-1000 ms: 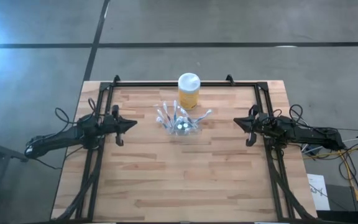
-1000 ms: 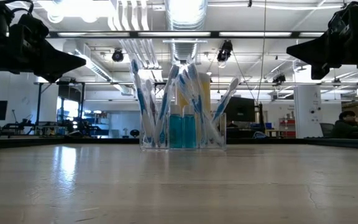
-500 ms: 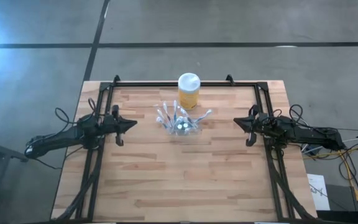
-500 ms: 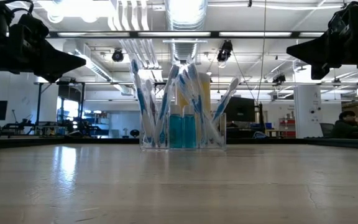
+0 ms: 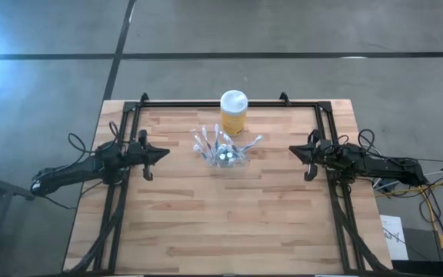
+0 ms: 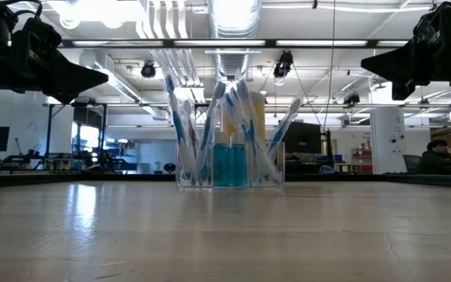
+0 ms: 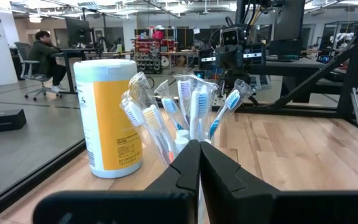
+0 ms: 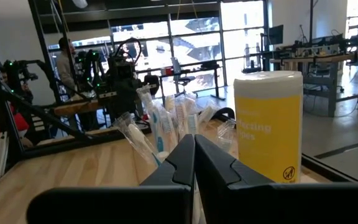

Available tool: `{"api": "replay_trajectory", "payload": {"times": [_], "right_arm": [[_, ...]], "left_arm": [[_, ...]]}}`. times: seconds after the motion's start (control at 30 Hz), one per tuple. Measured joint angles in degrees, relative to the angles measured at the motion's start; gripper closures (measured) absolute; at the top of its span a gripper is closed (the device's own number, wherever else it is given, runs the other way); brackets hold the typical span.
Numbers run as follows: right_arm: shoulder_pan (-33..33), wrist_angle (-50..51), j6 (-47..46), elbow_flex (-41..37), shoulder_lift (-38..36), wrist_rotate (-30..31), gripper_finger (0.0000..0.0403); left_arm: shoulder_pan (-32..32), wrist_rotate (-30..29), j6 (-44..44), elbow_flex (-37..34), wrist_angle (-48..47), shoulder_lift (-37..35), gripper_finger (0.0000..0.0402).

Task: Pick & Place toothbrushing station
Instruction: Return to Home Position

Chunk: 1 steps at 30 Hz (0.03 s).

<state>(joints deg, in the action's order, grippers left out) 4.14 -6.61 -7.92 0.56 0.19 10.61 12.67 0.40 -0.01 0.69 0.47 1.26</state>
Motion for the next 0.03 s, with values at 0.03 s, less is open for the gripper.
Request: {"api": "replay_trajectory", "payload": {"times": [0.03], "right_arm": [[0.02, 0.0, 0.0, 0.0, 0.0, 0.0, 0.0394]], "left_arm": [[0.02, 0.0, 0.0, 0.0, 0.0, 0.0, 0.0388]]}}
